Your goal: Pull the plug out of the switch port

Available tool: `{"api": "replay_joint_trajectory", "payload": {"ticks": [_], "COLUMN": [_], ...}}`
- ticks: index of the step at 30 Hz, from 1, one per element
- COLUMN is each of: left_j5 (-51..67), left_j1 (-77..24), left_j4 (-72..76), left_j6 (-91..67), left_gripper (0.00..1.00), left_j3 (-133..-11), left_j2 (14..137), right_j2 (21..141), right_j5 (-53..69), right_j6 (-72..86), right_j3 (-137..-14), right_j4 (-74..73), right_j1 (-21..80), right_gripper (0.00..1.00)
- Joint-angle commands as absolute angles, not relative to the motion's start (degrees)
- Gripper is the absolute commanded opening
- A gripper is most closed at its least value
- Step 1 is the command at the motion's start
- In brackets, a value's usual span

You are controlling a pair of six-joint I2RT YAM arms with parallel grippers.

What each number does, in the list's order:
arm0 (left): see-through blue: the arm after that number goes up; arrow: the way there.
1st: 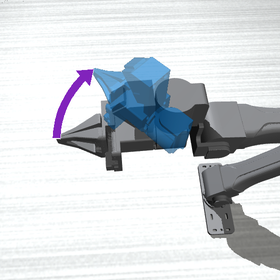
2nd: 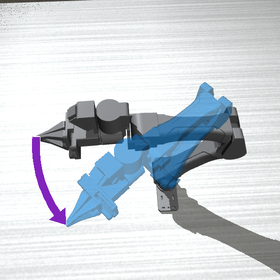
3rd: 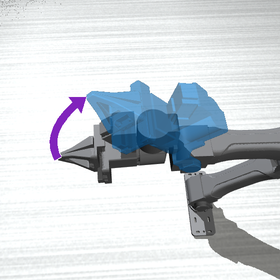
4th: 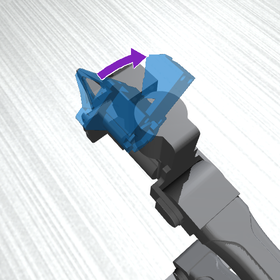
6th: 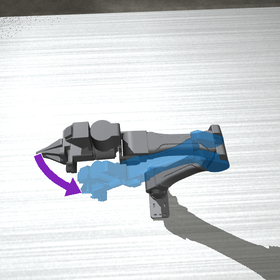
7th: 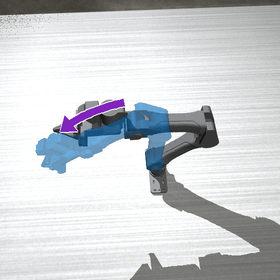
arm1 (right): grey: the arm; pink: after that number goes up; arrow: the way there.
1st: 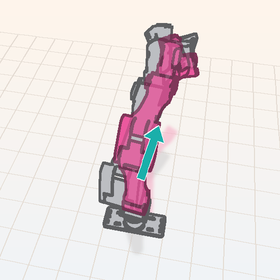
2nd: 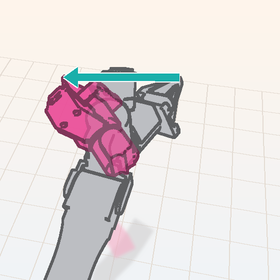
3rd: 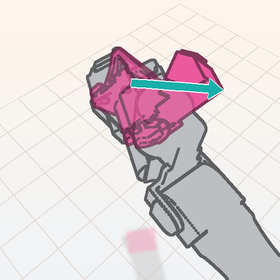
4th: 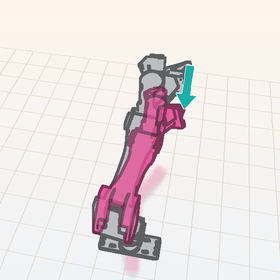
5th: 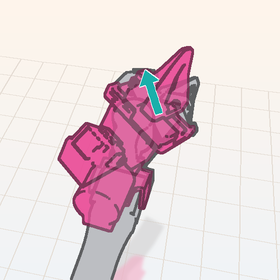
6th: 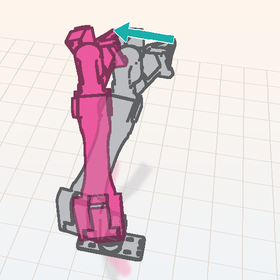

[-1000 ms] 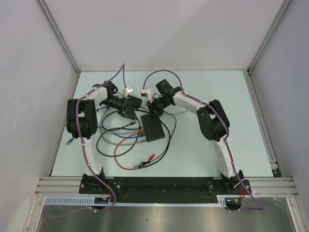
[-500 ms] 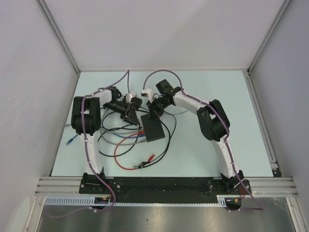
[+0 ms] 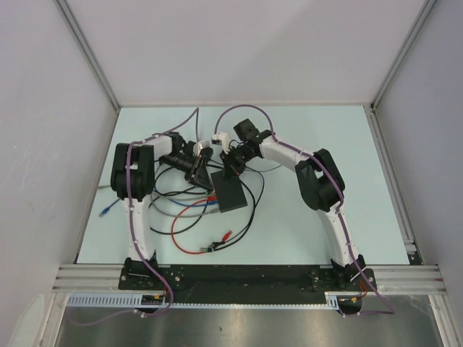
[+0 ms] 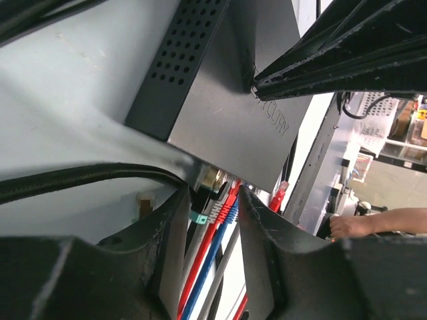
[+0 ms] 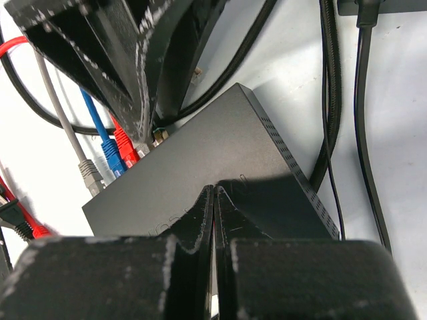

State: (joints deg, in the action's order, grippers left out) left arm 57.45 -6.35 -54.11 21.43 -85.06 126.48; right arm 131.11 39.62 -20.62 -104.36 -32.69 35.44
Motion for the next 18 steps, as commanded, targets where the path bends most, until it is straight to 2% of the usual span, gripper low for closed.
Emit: {"api": "replay_joint_trajectory", "payload": {"ticks": [1, 11, 18], "left_j5": [60.03, 59.94, 60.56], "left_j1": [-7.47, -7.56, -7.30], "left_j4": [-54.05, -56.34, -57.39], "left_j6": [23.03, 24.34, 24.61], "left_gripper": [0.38, 0.30, 0.36], "left_j3": [-84.55, -84.64, -85.34], "left_j2": [127.62, 129.29, 130.17], "right_j2": [133.42, 133.42, 133.42], "right_j5": [30.32, 30.32, 30.23], "right_j6": [-22.85, -22.94, -22.94], "right_j3": [-101.43, -101.25, -101.25], "right_j4": [-37.62, -37.62, -37.62], "right_j1": [34.98, 35.07, 34.98], "right_gripper": [0.00, 0.00, 0.00]}}
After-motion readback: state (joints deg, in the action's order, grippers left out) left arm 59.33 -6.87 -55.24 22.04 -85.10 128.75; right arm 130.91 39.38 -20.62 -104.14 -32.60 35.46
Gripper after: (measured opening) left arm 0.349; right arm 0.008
